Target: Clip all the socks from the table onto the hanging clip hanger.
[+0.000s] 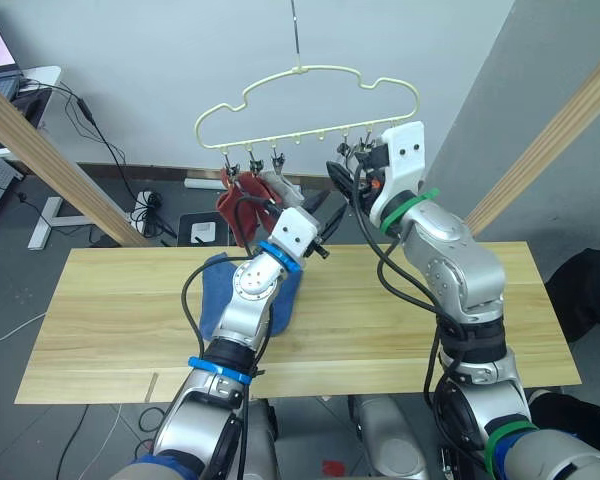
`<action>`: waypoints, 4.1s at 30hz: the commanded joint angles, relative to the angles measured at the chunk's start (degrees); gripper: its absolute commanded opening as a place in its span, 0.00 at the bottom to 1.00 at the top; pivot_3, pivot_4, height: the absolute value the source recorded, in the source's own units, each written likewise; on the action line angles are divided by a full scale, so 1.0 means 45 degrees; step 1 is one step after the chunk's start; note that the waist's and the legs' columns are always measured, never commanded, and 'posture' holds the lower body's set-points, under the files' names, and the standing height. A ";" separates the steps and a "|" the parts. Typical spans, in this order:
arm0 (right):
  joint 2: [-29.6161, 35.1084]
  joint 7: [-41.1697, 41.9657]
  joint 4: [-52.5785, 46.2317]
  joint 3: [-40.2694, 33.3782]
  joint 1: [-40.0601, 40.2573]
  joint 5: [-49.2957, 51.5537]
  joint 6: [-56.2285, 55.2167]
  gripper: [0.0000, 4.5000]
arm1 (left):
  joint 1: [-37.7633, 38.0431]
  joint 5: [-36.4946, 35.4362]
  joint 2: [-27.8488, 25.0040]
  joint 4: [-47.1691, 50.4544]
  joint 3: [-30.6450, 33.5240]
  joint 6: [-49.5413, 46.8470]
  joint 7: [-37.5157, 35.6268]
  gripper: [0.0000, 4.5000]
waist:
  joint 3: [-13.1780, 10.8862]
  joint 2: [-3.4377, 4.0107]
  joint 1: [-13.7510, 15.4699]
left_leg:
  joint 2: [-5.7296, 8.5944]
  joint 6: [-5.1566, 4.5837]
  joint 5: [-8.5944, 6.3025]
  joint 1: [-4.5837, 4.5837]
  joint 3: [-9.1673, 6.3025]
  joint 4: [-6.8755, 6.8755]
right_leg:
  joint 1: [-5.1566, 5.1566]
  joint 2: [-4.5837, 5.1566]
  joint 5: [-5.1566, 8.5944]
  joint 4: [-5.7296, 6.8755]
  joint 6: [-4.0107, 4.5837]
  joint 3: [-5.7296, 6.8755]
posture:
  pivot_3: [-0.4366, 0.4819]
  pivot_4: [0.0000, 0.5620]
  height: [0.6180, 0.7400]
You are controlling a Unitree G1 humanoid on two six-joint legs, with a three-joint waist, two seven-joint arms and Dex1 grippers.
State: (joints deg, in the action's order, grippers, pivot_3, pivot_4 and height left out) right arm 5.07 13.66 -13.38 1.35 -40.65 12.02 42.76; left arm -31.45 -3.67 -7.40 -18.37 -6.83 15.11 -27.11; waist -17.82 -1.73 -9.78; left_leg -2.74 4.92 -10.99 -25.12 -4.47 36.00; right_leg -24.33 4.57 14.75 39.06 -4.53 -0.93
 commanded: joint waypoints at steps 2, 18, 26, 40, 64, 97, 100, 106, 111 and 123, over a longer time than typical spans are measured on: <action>0.0269 -0.0161 -0.1054 -0.0201 0.0203 0.0092 -0.0028 0.61 | 0.0323 -0.0849 -0.0464 0.1920 0.0181 -0.1509 -0.0692 0.41 | 0.0000 0.0000 -0.0002 | 0.0000 0.0000 0.0000 0.0001 -0.0002 0.0000 | 0.0000 0.0000 0.0000 0.0001 0.0000 0.0001 | 0.15 0.50 0.58; 0.0201 -0.1232 0.0625 -0.0002 -0.0221 -0.0841 -0.1117 0.41 | -0.0045 -0.1422 -0.1265 0.3348 0.0751 -0.3300 -0.1030 0.42 | 0.0000 0.0000 0.0009 | 0.0000 -0.0001 0.0000 0.0001 -0.0002 0.0002 | 0.0001 0.0000 0.0000 -0.0003 0.0000 0.0000 | 0.17 0.49 0.58; 0.0081 -0.1071 0.2638 0.0109 -0.1153 -0.1222 -0.2613 0.41 | -0.0127 -0.1384 -0.1296 0.3302 0.0783 -0.3317 -0.1018 0.42 | 0.0000 -0.0001 0.0020 | 0.0000 0.0000 0.0000 0.0000 -0.0001 0.0001 | 0.0001 0.0000 0.0000 -0.0004 0.0000 0.0000 | 0.17 0.48 0.58; 0.0160 -0.0716 0.3928 0.0305 -0.1564 -0.1567 -0.4055 0.41 | -0.0131 -0.1400 -0.1413 0.3540 0.0860 -0.3482 -0.0964 0.42 | 0.0001 -0.0001 0.0047 | 0.0000 0.0000 0.0000 0.0000 -0.0001 0.0000 | 0.0001 0.0000 0.0000 -0.0003 0.0000 0.0001 | 0.19 0.48 0.58; 0.0551 -0.0643 0.2436 0.0189 -0.0378 -0.1457 -0.3178 0.41 | -0.0215 -0.3436 -0.2244 0.4935 0.1157 -0.5805 -0.2670 0.42 | 0.0002 -0.0002 0.0043 | 0.0000 0.0001 0.0001 0.0001 -0.0001 0.0005 | 0.0002 0.0000 0.0000 0.0002 0.0000 0.0000 | 0.19 0.46 0.58; 0.0436 -0.0594 0.5124 0.0719 -0.1782 -0.2775 -0.5532 0.41 | -0.0343 -0.3556 -0.2653 0.5524 0.1087 -0.6858 -0.3021 0.42 | 0.0002 -0.0002 0.0068 | 0.0000 0.0003 0.0002 0.0001 -0.0001 0.0010 | 0.0002 0.0000 -0.0002 0.0006 0.0002 0.0000 | 0.20 0.45 0.58; 0.0334 -0.0591 0.5322 0.0735 -0.1949 -0.2780 -0.5622 0.41 | -0.0306 -0.3508 -0.2660 0.5530 0.1090 -0.6845 -0.3008 0.42 | 0.0002 -0.0002 0.0066 | 0.0000 0.0002 0.0002 0.0001 -0.0001 0.0010 | 0.0002 0.0000 -0.0002 0.0006 0.0002 0.0001 | 0.20 0.45 0.58; 0.0084 -0.0579 0.5717 0.0710 -0.2273 -0.2758 -0.5832 0.41 | -0.0291 -0.3433 -0.2651 0.5562 0.1117 -0.6866 -0.2979 0.42 | 0.0002 -0.0002 0.0084 | 0.0000 0.0003 0.0002 0.0000 -0.0001 0.0009 | 0.0002 0.0000 -0.0002 0.0006 0.0003 0.0000 | 0.21 0.45 0.58; -0.0004 -0.0576 0.5934 0.0645 -0.2417 -0.2733 -0.5982 0.41 | -0.0269 -0.3412 -0.2674 0.5572 0.1136 -0.6867 -0.2982 0.42 | 0.0002 -0.0001 0.0084 | 0.0000 0.0003 0.0002 0.0001 -0.0001 0.0010 | 0.0002 0.0000 -0.0003 0.0009 0.0003 0.0001 | 0.21 0.45 0.58; -0.0052 -0.0530 0.6031 0.0474 -0.2486 -0.2698 -0.6082 0.37 | -0.0238 -0.3387 -0.2655 0.5527 0.1120 -0.6832 -0.2987 0.42 | 0.0003 -0.0001 0.0082 | 0.0000 0.0003 0.0002 0.0001 -0.0001 0.0011 | 0.0002 0.0000 -0.0003 0.0010 0.0004 0.0002 | 0.21 0.43 0.58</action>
State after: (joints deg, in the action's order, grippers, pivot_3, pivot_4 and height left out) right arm 5.14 11.20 14.98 4.25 -50.32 -0.86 16.74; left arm -32.27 -18.92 -19.09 4.32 -1.93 -16.85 -40.61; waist -17.81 -1.73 -9.41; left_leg -2.74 4.93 -10.97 -25.12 -4.48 36.05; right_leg -24.32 4.58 14.73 39.11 -4.52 -0.93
